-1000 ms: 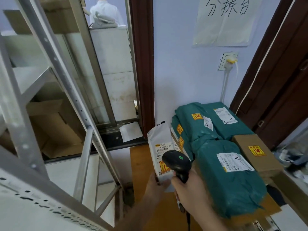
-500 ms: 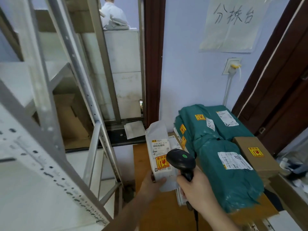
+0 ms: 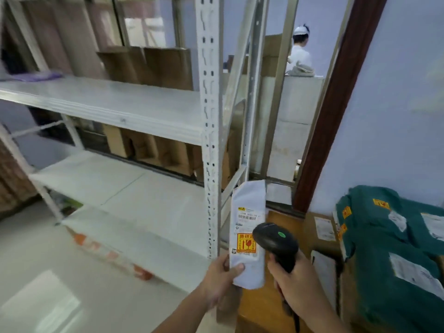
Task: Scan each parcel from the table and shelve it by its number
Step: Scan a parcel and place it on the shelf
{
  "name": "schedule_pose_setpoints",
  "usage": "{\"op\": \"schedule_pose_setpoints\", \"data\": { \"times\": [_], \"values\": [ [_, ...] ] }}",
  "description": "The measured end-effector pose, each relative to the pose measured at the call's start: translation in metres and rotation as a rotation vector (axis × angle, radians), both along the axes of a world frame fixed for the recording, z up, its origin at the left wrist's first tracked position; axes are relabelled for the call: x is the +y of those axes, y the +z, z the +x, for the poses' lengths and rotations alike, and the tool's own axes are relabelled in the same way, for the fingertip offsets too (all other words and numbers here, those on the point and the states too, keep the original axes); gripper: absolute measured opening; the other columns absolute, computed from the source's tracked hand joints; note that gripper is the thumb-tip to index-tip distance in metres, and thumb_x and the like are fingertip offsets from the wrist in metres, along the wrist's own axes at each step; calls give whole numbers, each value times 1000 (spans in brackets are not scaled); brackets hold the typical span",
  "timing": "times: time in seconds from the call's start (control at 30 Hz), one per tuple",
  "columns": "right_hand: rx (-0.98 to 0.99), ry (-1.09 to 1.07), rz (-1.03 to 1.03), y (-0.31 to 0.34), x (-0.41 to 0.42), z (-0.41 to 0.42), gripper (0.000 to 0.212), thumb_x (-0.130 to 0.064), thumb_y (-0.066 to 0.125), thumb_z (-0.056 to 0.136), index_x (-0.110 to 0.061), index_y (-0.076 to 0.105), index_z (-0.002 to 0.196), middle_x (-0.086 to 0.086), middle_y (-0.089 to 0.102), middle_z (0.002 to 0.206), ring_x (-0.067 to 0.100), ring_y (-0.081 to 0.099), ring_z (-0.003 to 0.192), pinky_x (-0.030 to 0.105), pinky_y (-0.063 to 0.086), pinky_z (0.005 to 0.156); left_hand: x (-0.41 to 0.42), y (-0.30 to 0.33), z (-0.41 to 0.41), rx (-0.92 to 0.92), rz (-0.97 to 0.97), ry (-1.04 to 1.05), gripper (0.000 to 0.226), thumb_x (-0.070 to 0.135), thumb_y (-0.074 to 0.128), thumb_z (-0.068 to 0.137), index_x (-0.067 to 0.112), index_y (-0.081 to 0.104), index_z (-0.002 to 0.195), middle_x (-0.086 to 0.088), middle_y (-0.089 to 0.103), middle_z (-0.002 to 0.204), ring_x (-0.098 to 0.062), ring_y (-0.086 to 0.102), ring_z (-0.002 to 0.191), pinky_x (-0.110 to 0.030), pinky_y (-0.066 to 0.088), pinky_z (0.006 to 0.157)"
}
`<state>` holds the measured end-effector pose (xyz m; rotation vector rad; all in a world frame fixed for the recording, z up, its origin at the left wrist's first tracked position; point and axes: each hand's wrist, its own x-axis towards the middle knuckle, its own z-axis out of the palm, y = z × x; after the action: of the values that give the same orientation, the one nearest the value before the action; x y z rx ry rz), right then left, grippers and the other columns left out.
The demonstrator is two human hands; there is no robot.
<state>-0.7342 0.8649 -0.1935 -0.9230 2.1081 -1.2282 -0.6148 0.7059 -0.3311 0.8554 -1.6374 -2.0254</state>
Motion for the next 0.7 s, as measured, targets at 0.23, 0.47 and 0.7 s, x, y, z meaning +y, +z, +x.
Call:
{"op": "schedule_pose_setpoints", "data": {
  "times": [0.23,0.47,0.7],
  "values": [
    [-45,268,-26,21,-54,80,9,-13,69,90,-16,64,96,3,61,58,11,59,50,29,51,56,-26,26,120,-36,-54,307,51,28,75,85,10,64,132,-9,77,121,-30,74,113,-48,59,99],
    [-22,339,-34,49,-126,172,15,-12,69,83,-20,62,93,8,61,50,17,57,40,29,51,46,-89,45,227,15,-68,550,51,29,78,82,12,67,129,-12,78,119,-35,74,111,-53,58,100],
    [-37,461,-66,88,-235,268,18,-13,66,84,-22,60,99,10,66,58,14,59,43,25,53,48,-177,82,343,11,-145,722,54,44,85,74,24,73,123,-7,79,116,-34,74,108,-63,55,100]
  ]
}}
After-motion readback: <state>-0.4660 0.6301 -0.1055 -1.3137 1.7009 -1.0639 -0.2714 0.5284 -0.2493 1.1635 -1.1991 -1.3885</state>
